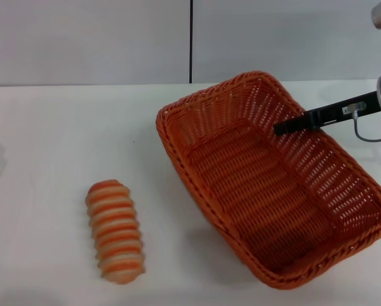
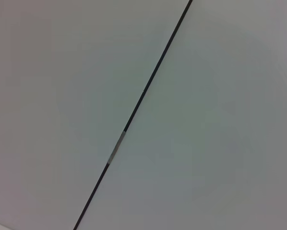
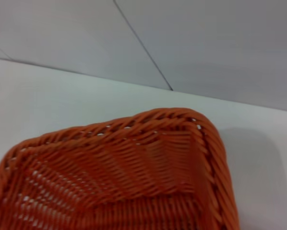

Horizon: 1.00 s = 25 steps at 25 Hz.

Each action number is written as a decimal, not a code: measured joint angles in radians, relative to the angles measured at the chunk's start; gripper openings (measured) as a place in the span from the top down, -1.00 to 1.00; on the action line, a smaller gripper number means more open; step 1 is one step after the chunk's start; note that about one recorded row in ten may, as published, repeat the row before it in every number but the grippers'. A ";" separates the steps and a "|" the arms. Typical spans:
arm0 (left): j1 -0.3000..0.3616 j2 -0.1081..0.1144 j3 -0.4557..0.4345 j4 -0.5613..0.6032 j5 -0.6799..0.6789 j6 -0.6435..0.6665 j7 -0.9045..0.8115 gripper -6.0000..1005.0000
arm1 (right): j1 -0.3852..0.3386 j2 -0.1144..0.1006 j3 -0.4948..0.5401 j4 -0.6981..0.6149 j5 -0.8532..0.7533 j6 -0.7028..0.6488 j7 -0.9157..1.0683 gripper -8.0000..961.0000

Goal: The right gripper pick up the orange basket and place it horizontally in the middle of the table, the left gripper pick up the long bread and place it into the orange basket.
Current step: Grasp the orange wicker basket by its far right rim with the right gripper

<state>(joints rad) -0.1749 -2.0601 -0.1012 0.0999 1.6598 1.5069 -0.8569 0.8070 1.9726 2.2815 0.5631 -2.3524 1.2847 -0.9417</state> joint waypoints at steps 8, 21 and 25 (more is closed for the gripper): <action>-0.004 0.001 0.000 0.003 0.000 -0.008 0.000 -0.62 | -0.004 0.009 -0.038 0.005 -0.004 -0.024 0.007 0.03; -0.015 0.001 0.000 -0.001 0.000 -0.010 -0.008 -0.62 | -0.008 0.008 -0.037 0.109 -0.062 -0.014 -0.001 0.69; -0.017 0.000 -0.001 -0.003 0.000 -0.013 -0.008 -0.62 | -0.005 0.009 -0.037 0.135 -0.058 0.008 -0.043 0.71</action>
<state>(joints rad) -0.1922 -2.0596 -0.1021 0.0972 1.6597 1.4942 -0.8652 0.8024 1.9814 2.2442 0.6981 -2.4101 1.2924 -0.9852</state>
